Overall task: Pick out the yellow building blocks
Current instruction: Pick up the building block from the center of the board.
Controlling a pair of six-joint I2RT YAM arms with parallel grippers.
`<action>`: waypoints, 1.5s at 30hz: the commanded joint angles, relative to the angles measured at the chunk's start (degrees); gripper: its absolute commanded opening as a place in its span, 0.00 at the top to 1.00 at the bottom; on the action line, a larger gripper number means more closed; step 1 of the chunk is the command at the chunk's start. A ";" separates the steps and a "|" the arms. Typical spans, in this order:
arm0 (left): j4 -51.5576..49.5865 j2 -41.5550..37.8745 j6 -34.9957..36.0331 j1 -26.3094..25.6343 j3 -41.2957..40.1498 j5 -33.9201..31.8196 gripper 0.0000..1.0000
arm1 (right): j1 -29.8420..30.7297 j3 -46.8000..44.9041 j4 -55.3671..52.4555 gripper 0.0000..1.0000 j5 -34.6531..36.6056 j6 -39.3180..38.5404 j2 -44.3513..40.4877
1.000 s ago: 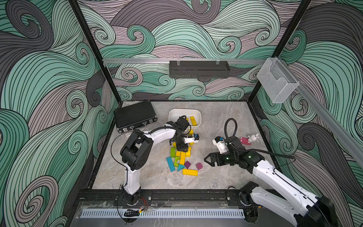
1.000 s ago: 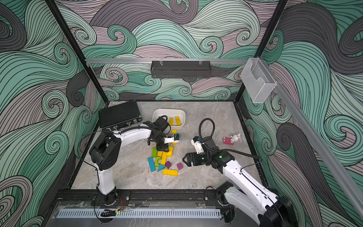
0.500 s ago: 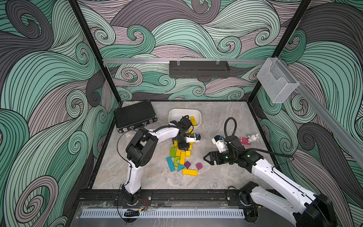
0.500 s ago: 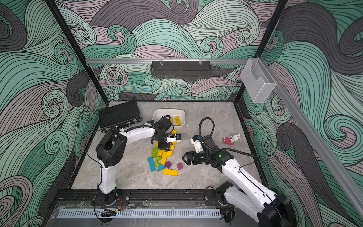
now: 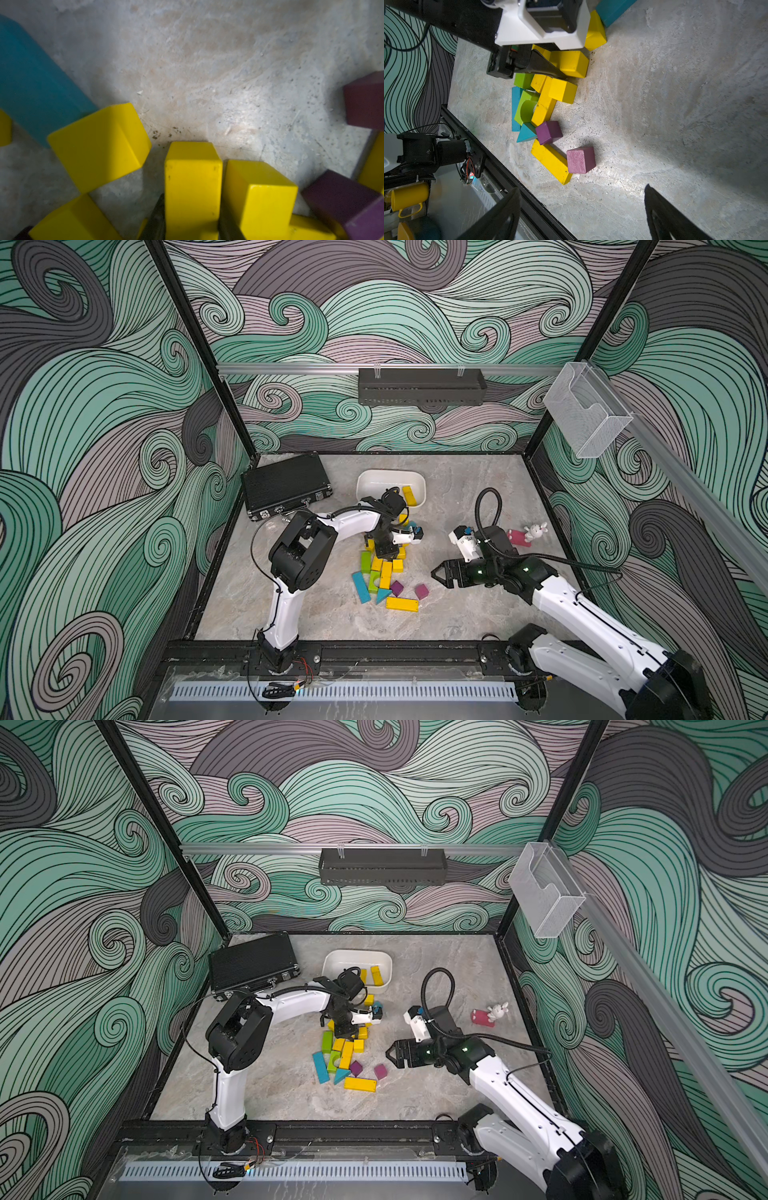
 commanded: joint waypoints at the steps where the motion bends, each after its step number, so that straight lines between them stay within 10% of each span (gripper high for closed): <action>1: -0.02 -3.10 -0.17 -0.36 -0.05 0.63 0.82 | -0.31 0.08 0.62 0.08 0.66 -0.11 0.57; 7: -1.10 -4.95 0.06 -0.35 0.34 1.09 1.00 | -0.40 1.11 0.92 0.08 0.09 -0.42 1.24; 26: 3.99 -11.67 -3.42 2.93 3.49 -0.27 1.00 | -0.40 12.43 3.35 0.01 4.24 -2.89 9.27; 45: 5.31 3.18 -26.59 12.10 26.27 -9.53 1.00 | -1.28 30.22 3.09 0.01 7.87 1.79 22.77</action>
